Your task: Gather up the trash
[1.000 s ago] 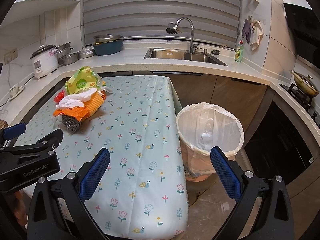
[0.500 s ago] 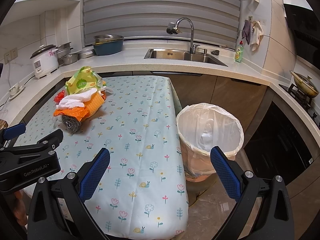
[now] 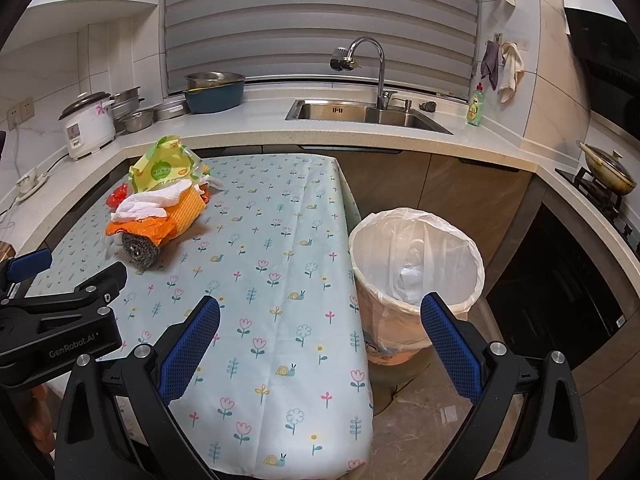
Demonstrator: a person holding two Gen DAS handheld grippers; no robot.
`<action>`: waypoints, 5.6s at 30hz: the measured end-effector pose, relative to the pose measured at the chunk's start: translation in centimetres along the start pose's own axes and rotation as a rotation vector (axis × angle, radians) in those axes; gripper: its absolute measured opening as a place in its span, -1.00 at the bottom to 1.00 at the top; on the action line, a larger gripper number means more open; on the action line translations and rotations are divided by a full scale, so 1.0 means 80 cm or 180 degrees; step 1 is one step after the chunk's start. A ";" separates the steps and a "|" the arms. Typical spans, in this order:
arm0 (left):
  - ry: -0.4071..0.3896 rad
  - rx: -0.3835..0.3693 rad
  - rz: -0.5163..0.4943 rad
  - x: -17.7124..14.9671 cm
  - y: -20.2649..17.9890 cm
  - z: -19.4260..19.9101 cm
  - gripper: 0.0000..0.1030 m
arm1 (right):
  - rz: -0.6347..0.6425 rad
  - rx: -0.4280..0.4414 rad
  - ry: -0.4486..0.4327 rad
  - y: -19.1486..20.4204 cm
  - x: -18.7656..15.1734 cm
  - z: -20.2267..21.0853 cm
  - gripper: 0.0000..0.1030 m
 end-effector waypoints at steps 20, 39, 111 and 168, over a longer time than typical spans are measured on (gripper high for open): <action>-0.0017 -0.0025 -0.0050 0.004 -0.004 0.003 0.86 | 0.0001 -0.0004 -0.0009 0.000 0.001 0.001 0.87; -0.0019 -0.0024 -0.0050 0.004 -0.005 0.003 0.86 | 0.0001 -0.0007 -0.0014 -0.001 0.001 0.002 0.87; 0.0202 -0.0754 0.0107 0.057 0.145 -0.228 -0.60 | 0.0075 -0.0059 0.0132 0.140 0.039 -0.129 0.87; -0.0218 -0.0668 0.0484 0.049 0.238 -0.141 -0.93 | -0.0194 0.0970 0.0826 0.262 0.007 -0.208 -0.75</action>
Point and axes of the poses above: each gripper's, at about its wrist camera, not at the fingertips, and z roughly against the way its jaws point, y to its left, x to its top, the point moved 5 cm from there along -z, roughly the way its jaws point, and after that the axes turned 14 degrees about -z, right-handed, at the moved point
